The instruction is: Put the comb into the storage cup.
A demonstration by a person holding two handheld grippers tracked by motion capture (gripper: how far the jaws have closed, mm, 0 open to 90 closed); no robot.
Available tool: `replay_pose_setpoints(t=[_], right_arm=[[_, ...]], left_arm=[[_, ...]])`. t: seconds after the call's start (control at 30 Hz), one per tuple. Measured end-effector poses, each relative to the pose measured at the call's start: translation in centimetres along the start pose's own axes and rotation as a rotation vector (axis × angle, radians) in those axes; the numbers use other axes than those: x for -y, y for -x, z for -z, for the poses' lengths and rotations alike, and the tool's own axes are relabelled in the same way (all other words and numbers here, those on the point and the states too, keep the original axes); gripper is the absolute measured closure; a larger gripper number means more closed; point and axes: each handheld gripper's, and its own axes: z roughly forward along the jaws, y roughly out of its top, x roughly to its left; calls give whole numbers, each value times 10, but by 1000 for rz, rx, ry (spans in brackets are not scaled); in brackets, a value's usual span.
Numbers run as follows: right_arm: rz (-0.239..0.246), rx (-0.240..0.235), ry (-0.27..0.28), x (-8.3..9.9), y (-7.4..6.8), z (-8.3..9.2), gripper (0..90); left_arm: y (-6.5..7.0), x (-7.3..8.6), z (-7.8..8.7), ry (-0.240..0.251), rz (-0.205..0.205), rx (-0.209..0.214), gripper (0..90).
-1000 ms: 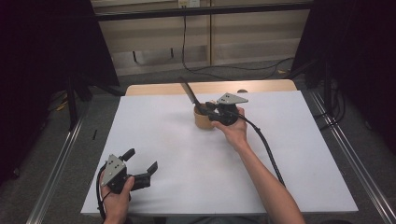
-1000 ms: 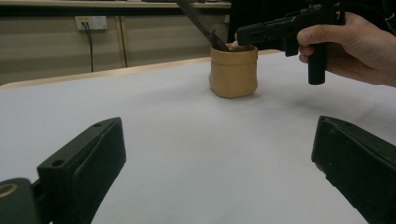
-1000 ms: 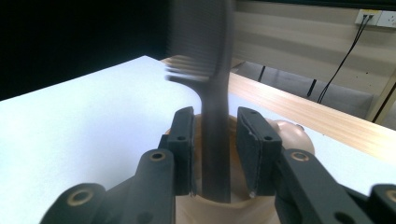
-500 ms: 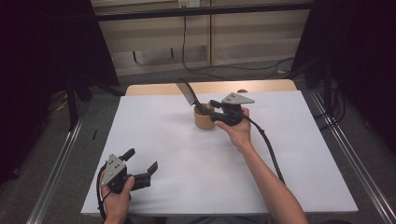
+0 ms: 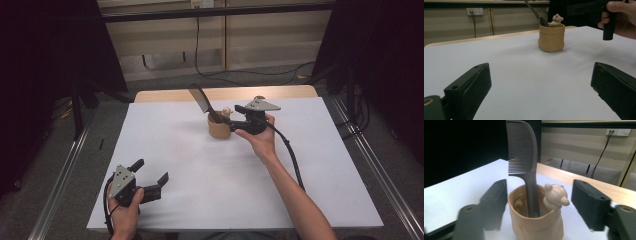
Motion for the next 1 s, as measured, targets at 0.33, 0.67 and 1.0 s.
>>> replay_pose_setpoints(t=[0.33,0.67,1.0], right_arm=[[-41,32,0,-2,4,13,80],[-53,107,-1,-2,9,26,5],[-33,150,12,7,13,43,21]], left_arm=[[-1,0,-1,6,10,-17,32],[-1,0,-1,0,1,-39,32],[-1,0,-1,4,-3,-40,31]])
